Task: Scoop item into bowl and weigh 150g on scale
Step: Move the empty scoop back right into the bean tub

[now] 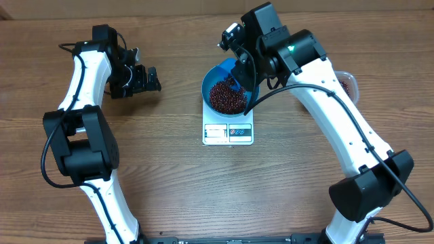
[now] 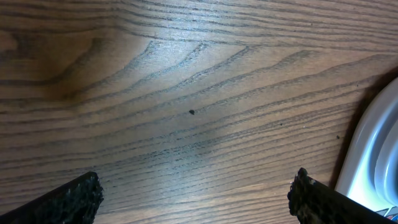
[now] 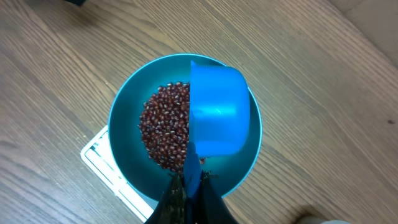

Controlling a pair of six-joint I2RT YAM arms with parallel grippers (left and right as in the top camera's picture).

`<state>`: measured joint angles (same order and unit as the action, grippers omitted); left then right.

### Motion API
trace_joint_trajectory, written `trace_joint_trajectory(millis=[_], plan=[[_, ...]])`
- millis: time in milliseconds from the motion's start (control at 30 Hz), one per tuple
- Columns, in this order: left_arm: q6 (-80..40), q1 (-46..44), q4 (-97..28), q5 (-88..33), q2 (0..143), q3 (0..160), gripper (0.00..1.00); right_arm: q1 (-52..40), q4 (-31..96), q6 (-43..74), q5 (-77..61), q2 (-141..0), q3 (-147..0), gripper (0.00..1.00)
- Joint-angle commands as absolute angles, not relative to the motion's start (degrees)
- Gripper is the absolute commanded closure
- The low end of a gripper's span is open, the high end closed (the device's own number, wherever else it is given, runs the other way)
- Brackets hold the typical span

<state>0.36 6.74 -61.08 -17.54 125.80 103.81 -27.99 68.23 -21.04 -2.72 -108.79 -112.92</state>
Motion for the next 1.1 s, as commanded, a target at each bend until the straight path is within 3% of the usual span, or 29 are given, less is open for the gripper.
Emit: trace_joint_trajectory(millis=[0, 1067], plan=[[1.3, 6.3, -61.0, -17.4, 126.3, 104.2, 0.0, -28.6, 67.4, -21.0, 0.1, -106.4, -114.8, 0.96], [1.3, 6.3, -61.0, -17.4, 126.3, 104.2, 0.01, -33.8, 66.0, -22.4, 7.9, -106.0, -114.8, 0.96]])
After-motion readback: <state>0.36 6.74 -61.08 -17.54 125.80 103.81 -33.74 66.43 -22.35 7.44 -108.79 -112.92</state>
